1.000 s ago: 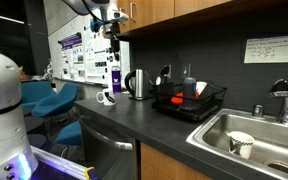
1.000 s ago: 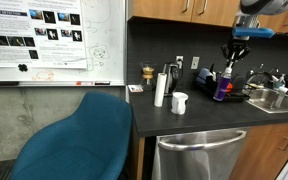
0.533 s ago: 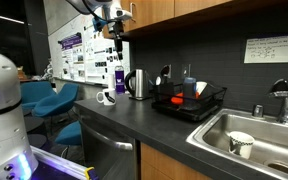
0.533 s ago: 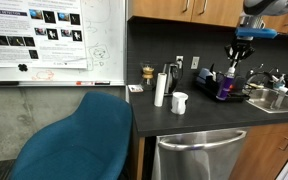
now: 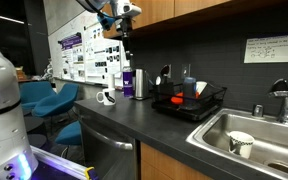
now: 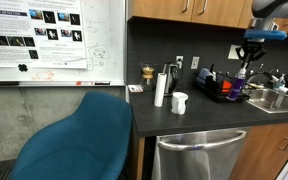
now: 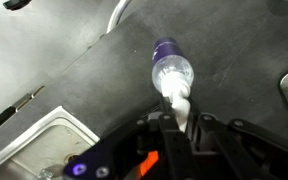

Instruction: Bring the purple bottle closer to the sink

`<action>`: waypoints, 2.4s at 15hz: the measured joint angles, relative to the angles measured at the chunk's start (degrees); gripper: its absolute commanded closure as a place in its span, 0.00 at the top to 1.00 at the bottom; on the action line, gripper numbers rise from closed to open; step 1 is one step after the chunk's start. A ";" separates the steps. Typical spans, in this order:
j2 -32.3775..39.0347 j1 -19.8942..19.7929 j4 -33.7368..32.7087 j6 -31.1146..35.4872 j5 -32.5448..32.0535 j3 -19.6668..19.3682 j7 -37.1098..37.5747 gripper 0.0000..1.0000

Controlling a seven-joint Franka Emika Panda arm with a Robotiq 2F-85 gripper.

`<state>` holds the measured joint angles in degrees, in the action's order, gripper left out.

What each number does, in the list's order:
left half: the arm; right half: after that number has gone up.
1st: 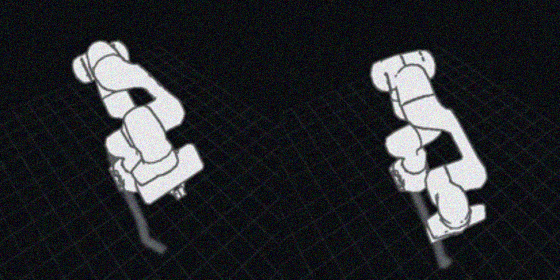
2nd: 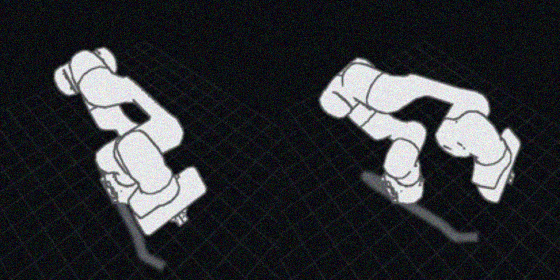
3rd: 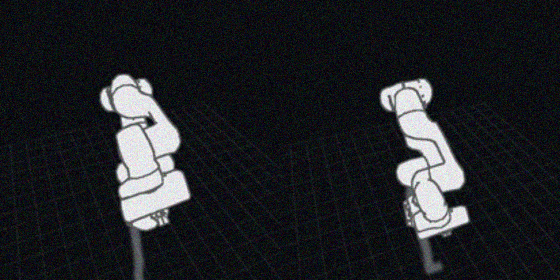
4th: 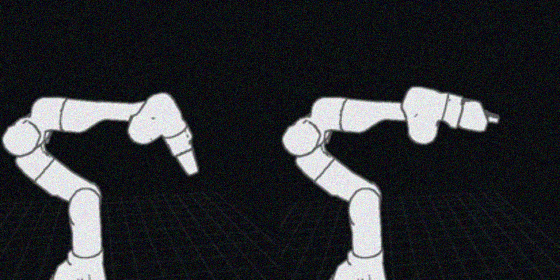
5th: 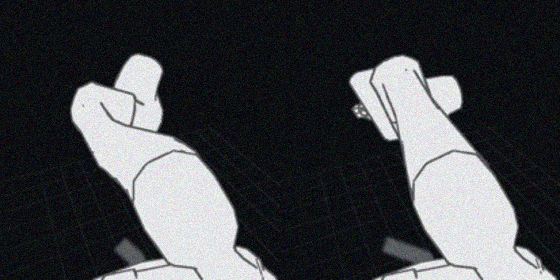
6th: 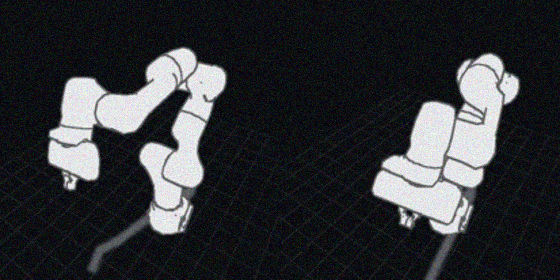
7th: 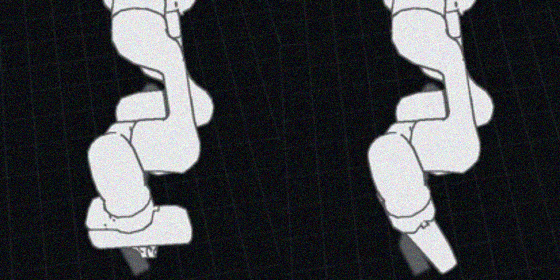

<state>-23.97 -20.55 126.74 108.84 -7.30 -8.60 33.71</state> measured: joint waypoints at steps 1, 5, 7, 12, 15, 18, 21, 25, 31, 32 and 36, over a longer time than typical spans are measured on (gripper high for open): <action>0.29 -0.49 -0.10 0.03 -0.11 -0.61 0.00 0.04; 2.45 -1.90 -1.13 0.11 -0.38 -2.89 0.00 0.04; 4.07 -2.39 -2.14 0.14 -0.50 -4.03 0.00 0.04; 9.10 -3.39 -5.98 0.10 -0.69 -6.95 -0.01 0.04; 12.61 -3.60 -9.27 0.03 -0.85 -8.77 -0.01 0.04; 15.97 -3.64 -12.61 -0.08 -1.65 -10.51 -0.01 0.04; 19.03 -3.86 -15.34 -0.34 -2.29 -12.33 -0.02 0.04; 22.91 -4.06 -18.28 -0.64 -2.34 -14.71 -0.12 0.04; 28.73 -4.64 -22.85 -0.63 -2.04 -17.19 -0.24 0.04; 29.74 -4.78 -23.71 -0.58 -1.77 -17.46 -0.31 0.04; 33.56 -5.60 -27.01 -0.27 0.60 -18.15 -0.72 0.04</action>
<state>9.59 -26.14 99.73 108.57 -6.70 -26.75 32.99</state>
